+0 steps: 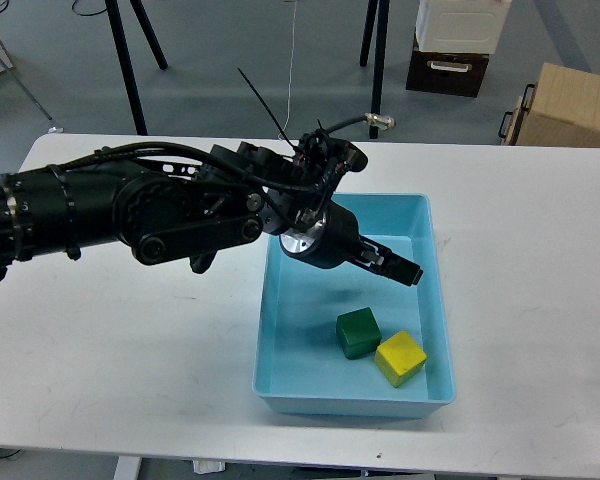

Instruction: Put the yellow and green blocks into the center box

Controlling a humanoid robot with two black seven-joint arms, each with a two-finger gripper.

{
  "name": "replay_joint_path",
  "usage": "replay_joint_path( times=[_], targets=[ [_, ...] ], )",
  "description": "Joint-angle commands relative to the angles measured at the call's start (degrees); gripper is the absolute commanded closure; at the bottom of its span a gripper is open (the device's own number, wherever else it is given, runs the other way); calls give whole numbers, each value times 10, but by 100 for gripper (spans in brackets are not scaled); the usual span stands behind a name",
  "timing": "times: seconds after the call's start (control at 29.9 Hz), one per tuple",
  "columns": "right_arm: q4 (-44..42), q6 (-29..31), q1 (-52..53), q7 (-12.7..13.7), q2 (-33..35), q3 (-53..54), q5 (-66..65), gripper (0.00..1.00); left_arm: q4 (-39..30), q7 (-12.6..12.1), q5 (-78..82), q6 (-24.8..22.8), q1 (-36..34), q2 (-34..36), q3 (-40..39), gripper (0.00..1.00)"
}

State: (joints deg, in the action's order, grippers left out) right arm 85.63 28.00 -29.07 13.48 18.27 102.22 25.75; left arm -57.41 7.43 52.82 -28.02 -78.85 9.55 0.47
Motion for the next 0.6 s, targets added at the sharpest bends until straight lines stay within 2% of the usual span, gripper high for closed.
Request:
replay_joint_path(
  times=[0.0, 0.13, 0.27, 0.44, 0.5, 0.57],
  targets=[
    [2, 0, 4, 0, -3, -1, 0, 0, 0, -6, 0, 0, 85, 21, -201, 3],
    [1, 0, 23, 0, -4, -1, -2, 0, -9, -7, -13, 0, 153, 24, -363, 2],
    [-2, 0, 50, -1, -5, -1, -39, 0, -10, -11, -108, 0, 208, 25, -504, 1],
    [-1, 0, 76, -1, -27, -22, -77, 0, -17, -42, -172, 0, 303, 14, -712, 1],
    [4, 0, 78, -1, -32, -33, -77, 0, -52, -47, -185, 0, 355, -1, -787, 1],
    [6, 0, 78, -1, -32, -36, -77, 0, -98, -48, -192, 0, 418, -13, -832, 1]
  ],
)
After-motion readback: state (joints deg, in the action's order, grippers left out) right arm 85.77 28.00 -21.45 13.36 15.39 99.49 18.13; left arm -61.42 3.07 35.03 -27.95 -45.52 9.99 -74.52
